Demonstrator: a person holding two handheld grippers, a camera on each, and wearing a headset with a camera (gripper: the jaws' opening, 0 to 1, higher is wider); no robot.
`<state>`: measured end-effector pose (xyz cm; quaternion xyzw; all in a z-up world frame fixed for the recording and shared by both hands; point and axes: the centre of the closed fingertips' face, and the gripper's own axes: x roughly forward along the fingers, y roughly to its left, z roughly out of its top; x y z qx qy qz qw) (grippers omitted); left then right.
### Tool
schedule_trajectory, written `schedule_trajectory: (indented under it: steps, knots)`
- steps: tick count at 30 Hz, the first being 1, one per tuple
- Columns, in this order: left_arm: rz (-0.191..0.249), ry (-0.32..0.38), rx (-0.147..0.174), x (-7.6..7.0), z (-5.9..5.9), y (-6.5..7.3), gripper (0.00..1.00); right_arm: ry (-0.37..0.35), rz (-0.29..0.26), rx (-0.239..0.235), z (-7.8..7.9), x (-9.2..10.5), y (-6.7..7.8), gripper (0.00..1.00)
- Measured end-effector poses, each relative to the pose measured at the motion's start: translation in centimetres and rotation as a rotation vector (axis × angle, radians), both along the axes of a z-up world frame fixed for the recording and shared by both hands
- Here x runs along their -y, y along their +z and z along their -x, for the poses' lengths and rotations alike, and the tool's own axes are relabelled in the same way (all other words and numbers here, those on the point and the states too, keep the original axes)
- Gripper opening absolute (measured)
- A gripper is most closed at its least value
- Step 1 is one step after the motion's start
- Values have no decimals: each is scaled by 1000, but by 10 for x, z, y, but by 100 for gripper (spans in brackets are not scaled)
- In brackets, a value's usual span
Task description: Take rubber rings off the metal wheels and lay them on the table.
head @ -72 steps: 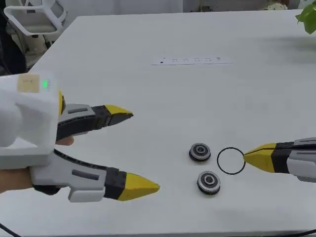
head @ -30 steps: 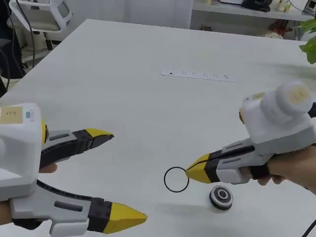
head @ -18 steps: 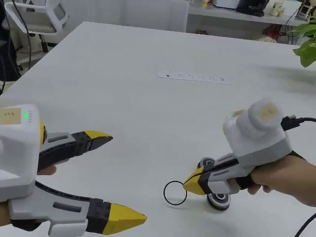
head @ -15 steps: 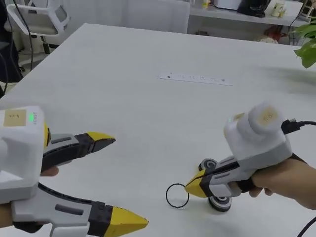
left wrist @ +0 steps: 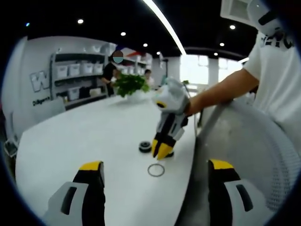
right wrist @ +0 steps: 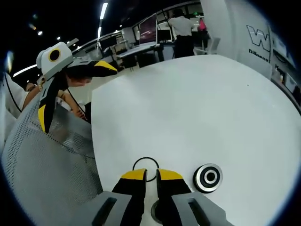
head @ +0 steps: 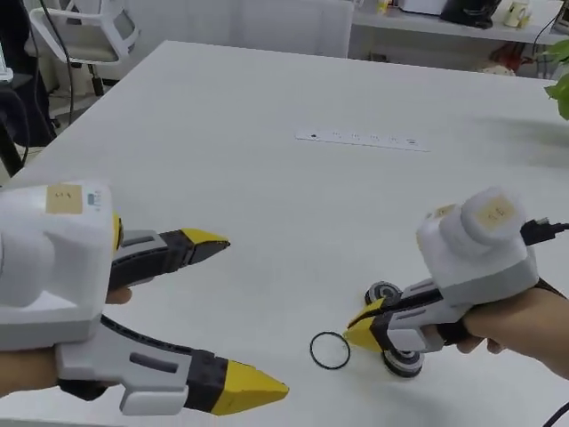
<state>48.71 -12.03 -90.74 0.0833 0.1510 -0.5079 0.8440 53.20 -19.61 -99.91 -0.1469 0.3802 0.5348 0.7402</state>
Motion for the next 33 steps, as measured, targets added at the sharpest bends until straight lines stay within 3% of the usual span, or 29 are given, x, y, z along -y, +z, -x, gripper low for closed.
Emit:
schedule_trajectory:
  steps: [6,16,25,29,31,33]
  knots:
    - [-14,-30,24,10,-4,7,92,28,-34,44,-1,12,19,10]
    - [-50,-114,71,36,-14,19,89,31,-85,102,1,54,39,21]
    - [-23,-218,111,81,-21,39,84,-27,-100,102,1,69,24,20]
    - [-80,-288,143,100,-25,36,83,-4,-78,80,7,69,12,19]
    - [-77,-309,153,110,-29,37,82,0,-66,75,8,71,7,19]
    - [-53,-328,140,121,-32,37,78,0,-62,75,8,72,3,20]
